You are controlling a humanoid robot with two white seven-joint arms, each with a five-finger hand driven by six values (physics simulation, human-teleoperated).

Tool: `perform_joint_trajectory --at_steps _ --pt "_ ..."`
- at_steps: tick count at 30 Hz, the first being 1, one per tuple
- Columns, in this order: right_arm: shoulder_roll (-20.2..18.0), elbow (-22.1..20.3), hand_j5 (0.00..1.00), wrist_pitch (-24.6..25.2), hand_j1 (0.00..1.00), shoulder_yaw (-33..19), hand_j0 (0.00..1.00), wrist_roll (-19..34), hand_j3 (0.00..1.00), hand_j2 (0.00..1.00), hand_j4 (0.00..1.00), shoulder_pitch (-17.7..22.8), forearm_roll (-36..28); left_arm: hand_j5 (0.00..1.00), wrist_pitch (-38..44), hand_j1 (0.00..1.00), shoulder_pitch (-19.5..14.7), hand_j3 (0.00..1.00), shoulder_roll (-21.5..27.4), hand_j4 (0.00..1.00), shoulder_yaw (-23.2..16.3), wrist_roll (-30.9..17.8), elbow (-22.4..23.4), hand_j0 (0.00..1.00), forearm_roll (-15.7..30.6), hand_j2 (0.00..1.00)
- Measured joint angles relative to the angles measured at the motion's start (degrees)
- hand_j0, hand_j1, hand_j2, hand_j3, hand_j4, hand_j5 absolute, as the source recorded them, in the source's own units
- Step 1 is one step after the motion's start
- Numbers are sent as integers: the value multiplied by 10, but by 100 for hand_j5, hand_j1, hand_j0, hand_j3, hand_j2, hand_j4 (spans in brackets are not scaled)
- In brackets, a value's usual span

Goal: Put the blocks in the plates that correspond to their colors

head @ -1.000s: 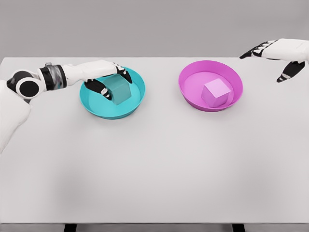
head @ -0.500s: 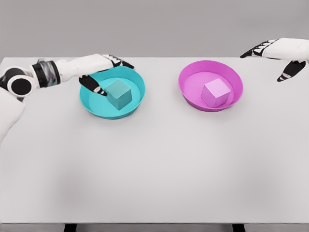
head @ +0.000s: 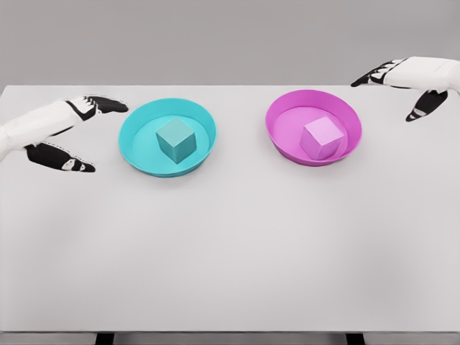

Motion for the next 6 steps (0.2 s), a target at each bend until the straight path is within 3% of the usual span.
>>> perform_joint_trajectory --at_steps 6 --pt "1 -1 100 0 100 0 100 0 100 100 100 0 0 100 0 100 18 100 17 100 12 0 -9 100 14 100"
